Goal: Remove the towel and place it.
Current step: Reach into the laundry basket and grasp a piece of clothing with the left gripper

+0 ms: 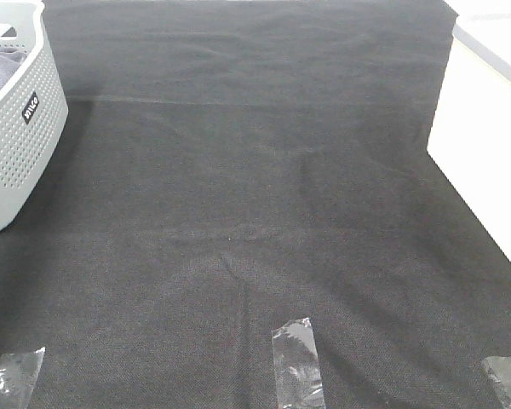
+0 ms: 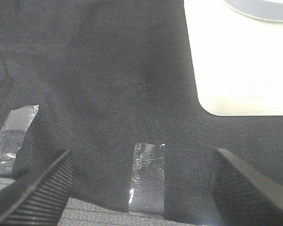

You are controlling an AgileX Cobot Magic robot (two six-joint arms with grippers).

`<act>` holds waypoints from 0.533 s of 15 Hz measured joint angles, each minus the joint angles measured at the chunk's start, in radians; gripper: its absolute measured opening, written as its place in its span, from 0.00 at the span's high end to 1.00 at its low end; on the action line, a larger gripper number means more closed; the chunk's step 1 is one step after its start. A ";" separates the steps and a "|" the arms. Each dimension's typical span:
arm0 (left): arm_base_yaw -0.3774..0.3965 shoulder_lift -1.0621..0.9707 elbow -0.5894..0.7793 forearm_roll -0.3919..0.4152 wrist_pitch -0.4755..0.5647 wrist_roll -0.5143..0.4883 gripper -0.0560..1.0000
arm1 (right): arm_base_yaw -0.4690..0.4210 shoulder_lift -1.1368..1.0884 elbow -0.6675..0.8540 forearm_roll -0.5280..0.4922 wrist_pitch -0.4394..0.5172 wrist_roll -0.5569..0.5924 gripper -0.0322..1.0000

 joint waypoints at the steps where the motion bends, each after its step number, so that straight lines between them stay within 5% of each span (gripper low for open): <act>1: 0.010 0.049 -0.043 0.002 0.000 0.016 0.01 | 0.000 0.000 0.000 0.000 0.000 0.000 0.21; 4: 0.035 0.359 -0.301 0.002 -0.001 0.102 0.01 | 0.000 0.000 0.000 0.000 0.000 0.000 0.21; 8: 0.035 0.576 -0.436 -0.111 -0.045 0.173 0.01 | 0.000 0.000 0.000 0.000 0.000 0.000 0.21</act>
